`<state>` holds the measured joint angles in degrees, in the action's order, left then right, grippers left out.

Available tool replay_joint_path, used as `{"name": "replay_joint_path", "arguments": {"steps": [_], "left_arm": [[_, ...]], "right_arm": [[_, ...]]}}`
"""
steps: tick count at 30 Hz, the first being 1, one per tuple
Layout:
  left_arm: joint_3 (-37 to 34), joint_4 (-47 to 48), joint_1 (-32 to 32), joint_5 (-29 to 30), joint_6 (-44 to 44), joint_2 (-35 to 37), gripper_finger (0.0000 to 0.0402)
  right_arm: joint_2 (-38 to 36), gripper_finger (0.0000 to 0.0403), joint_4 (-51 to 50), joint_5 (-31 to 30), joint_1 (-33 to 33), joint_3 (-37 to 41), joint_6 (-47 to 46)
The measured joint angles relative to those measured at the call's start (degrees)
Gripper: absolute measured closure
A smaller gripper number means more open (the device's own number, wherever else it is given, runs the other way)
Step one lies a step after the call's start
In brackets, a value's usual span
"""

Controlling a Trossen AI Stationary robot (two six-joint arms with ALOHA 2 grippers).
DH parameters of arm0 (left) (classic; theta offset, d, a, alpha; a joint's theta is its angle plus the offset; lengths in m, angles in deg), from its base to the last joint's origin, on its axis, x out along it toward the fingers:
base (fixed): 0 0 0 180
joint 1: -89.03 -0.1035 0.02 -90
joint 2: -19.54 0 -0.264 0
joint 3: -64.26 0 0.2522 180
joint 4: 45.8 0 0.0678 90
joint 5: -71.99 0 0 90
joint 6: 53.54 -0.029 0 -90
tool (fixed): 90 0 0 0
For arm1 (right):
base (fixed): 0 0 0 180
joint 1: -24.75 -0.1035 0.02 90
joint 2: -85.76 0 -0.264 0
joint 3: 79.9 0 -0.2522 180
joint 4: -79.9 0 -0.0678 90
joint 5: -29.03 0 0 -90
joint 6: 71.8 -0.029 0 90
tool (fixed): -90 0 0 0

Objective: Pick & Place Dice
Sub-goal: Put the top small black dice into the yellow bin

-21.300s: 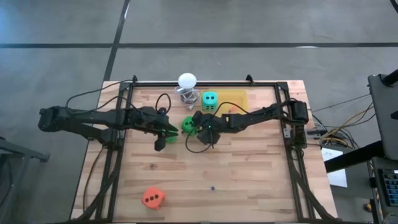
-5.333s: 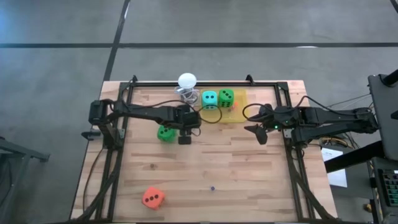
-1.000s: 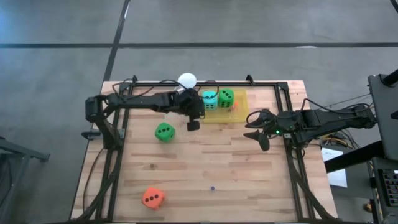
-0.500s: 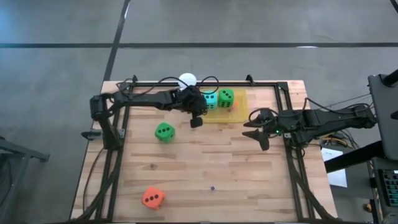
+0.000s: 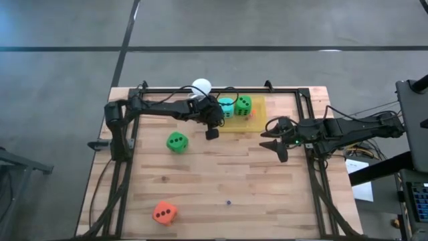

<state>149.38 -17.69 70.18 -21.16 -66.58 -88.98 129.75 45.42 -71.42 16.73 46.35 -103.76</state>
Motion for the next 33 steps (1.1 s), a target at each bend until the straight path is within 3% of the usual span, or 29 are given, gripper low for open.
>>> {"name": "replay_joint_path", "arguments": {"steps": [13, 33], "left_arm": [[-0.02, 0.07, 0.00, -0.12, -0.16, -0.18, 0.0357], [-0.02, 0.18, 0.02, -0.36, 0.00, -0.16, 0.0270]], "right_arm": [[0.04, 0.0175, 0.00, 0.04, -0.01, 0.01, 0.00], [0.04, 0.0175, -0.01, 0.15, -0.02, 0.02, -0.01]]}}
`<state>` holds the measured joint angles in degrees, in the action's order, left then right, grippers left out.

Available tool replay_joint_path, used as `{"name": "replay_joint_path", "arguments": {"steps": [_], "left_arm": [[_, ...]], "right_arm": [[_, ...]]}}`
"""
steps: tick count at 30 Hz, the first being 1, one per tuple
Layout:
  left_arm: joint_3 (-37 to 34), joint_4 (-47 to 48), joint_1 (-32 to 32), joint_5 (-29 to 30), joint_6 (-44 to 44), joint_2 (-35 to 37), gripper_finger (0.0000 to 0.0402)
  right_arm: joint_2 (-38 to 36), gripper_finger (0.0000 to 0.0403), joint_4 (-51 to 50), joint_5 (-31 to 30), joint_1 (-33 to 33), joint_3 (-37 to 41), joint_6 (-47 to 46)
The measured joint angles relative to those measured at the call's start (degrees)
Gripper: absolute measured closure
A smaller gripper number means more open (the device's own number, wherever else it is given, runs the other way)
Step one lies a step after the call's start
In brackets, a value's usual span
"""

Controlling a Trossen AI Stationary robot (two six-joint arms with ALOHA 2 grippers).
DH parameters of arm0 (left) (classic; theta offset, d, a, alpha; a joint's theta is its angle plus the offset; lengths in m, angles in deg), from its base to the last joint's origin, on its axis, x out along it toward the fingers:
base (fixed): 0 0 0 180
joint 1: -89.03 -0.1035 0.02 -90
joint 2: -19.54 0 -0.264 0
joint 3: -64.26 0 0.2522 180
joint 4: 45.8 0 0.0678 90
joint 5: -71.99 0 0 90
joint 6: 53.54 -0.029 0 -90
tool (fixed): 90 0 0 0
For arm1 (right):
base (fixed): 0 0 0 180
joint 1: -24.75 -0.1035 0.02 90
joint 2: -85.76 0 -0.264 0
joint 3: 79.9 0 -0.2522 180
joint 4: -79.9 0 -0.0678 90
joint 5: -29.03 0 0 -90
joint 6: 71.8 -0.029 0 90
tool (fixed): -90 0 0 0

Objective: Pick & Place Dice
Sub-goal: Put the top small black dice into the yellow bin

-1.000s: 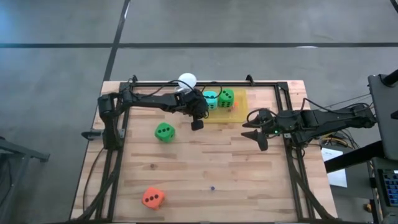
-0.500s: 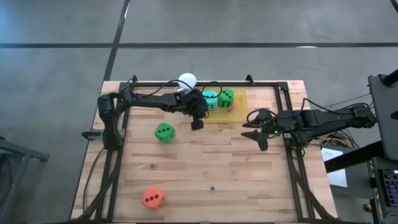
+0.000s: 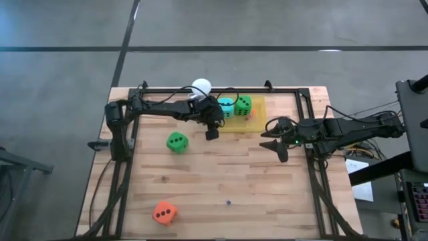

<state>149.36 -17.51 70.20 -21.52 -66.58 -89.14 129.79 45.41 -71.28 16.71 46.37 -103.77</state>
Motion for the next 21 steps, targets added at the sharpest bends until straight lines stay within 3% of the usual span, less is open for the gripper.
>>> {"name": "replay_joint_path", "arguments": {"steps": [9, 12, 21], "left_arm": [[0.01, 0.04, 0.11, -2.77, -1.96, 0.20, 0.0220], [0.02, 1.38, 0.09, -7.29, -3.90, 0.31, 0.0213], [1.66, 3.66, -0.07, -4.71, -4.75, 0.28, 0.0212]], "right_arm": [[0.82, 0.0175, -0.04, -0.15, 0.01, 0.02, -0.01], [1.36, 0.0175, -0.01, -0.15, 0.00, 0.02, -0.19], [1.84, 0.0175, 0.00, 0.00, 0.02, 0.02, -0.46]]}}
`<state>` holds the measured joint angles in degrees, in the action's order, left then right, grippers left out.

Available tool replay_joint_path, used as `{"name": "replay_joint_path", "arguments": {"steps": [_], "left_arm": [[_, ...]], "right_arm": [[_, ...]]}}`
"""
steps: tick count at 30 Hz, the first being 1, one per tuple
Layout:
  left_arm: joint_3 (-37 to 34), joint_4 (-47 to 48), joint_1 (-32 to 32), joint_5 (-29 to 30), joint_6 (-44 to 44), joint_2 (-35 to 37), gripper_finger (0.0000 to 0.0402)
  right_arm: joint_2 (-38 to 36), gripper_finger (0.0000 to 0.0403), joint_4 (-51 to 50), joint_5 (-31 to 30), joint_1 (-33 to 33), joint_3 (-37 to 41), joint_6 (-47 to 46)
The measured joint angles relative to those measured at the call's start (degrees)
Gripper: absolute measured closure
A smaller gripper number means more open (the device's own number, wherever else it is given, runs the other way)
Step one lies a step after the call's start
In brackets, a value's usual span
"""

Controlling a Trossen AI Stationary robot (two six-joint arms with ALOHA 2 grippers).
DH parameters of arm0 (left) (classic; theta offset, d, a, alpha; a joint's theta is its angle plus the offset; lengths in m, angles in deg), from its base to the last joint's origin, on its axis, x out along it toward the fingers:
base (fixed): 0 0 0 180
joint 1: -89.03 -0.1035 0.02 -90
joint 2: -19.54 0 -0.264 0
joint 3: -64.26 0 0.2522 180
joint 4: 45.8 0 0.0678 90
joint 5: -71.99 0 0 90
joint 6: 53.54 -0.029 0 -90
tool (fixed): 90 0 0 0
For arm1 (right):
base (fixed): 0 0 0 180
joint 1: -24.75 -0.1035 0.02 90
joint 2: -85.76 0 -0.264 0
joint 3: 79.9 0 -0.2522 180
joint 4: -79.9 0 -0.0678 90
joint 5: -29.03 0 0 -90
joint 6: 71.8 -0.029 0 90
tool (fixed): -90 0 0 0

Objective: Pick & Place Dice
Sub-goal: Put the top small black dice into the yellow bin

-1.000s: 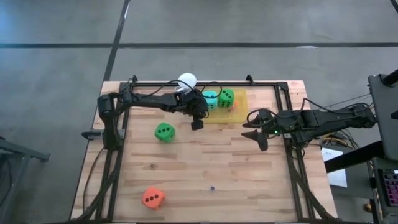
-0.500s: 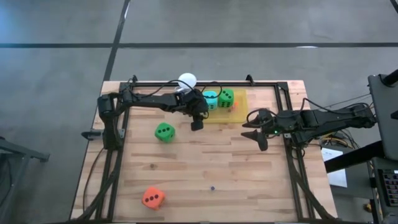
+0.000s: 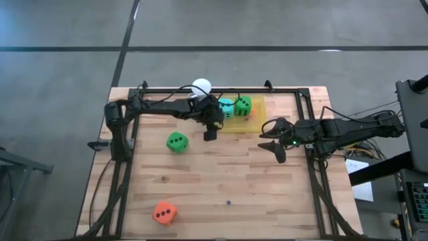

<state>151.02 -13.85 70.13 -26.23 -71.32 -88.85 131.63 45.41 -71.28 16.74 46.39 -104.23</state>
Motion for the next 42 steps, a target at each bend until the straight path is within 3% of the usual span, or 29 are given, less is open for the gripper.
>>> {"name": "replay_joint_path", "arguments": {"steps": [7, 11, 18, 25, 32, 37, 42], "left_arm": [[2.05, 1.69, -0.32, -0.59, -0.34, -0.09, 0.0212], [2.01, 2.75, -0.33, 3.13, -0.42, -0.20, 0.0211], [2.14, 3.74, -0.64, 3.56, -0.66, -0.20, 0.0194], [2.14, 3.18, -0.59, 2.94, -0.40, -0.20, 0.0175], [2.10, 3.48, -0.54, -1.44, -2.89, -0.20, 0.0165], [2.10, 3.35, -0.54, -2.57, -4.63, -0.20, 0.0166], [2.17, 2.66, -0.61, -2.26, -2.59, -0.20, 0.0165]], "right_arm": [[-0.01, 0.0175, 0.03, 0.27, -0.01, 0.00, -0.44], [0.04, 0.0175, 0.03, 0.29, -0.02, 0.00, -0.52], [0.06, 0.0175, 0.09, 0.27, 0.00, 0.00, -0.46], [0.06, 0.0175, 0.11, 0.25, 0.00, 0.00, -0.58], [0.14, 0.0175, 0.18, -0.96, 0.00, 0.00, -0.14], [4.16, 0.0175, 4.63, -6.08, 0.51, 0.00, 4.24], [9.46, 0.0175, 9.04, -6.36, 1.49, -0.21, 5.97]]}}
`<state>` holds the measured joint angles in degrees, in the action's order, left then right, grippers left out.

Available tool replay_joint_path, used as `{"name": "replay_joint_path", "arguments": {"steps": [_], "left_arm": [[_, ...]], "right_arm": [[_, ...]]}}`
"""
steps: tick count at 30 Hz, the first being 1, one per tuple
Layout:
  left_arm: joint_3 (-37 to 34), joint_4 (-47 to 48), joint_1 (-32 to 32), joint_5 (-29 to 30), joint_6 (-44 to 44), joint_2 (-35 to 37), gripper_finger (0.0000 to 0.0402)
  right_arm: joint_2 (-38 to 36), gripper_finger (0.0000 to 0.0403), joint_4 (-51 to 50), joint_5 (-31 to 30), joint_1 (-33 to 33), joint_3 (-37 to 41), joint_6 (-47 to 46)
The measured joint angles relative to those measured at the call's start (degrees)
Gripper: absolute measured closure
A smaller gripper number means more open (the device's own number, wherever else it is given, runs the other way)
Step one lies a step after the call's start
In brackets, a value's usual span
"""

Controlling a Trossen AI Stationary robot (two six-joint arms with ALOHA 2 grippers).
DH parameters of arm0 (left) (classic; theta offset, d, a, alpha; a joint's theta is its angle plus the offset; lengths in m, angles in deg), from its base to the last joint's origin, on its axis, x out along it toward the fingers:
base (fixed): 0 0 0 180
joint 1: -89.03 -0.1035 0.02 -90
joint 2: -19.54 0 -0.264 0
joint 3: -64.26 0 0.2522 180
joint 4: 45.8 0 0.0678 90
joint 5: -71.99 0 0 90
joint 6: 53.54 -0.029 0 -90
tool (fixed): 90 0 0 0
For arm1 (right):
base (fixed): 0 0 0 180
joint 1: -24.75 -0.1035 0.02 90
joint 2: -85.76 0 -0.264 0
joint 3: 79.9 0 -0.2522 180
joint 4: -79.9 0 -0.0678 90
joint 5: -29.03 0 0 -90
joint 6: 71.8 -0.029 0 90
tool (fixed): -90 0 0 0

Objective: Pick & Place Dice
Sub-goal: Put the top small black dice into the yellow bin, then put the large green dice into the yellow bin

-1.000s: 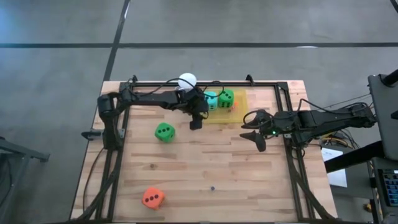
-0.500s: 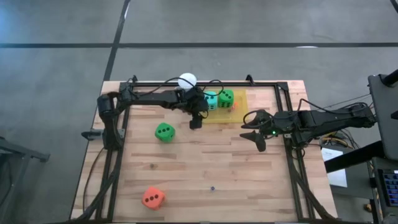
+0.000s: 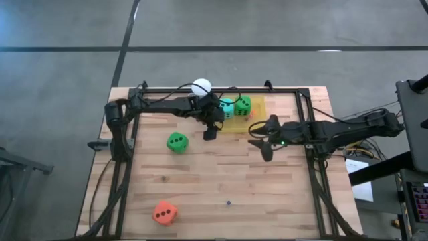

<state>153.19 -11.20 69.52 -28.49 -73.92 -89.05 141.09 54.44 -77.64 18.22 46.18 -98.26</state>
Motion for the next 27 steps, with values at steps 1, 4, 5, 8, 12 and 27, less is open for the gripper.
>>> {"name": "replay_joint_path", "arguments": {"steps": [1, 4, 5, 8, 12, 27], "left_arm": [[0.30, 0.56, -0.18, -1.06, 1.42, 0.00, 0.0165], [1.61, 4.68, -0.34, -3.29, 2.33, 0.00, 0.0165], [2.24, 6.28, -0.34, -3.00, 1.64, 0.00, 0.0165], [4.18, 7.85, -0.35, -1.78, 0.74, 0.02, 0.0165], [4.58, 7.09, -0.62, -3.26, 0.66, -1.33, 0.0165], [5.71, 6.78, -0.52, -2.23, -0.85, -3.21, 0.0165]], "right_arm": [[0.68, 0.0175, -0.07, -0.01, 0.05, -0.12, -0.01], [2.21, 0.0175, 0.38, 0.01, 0.06, -0.97, 0.09], [2.37, 0.0175, 0.13, 0.03, 0.06, -0.98, 0.11], [3.04, 0.0175, 0.06, 0.20, 0.06, -1.47, 0.13], [2.60, 0.0175, 0.26, 1.35, 0.03, -1.85, -0.20], [1.79, 0.0175, -0.40, 3.40, -0.37, -1.63, -0.98]]}}
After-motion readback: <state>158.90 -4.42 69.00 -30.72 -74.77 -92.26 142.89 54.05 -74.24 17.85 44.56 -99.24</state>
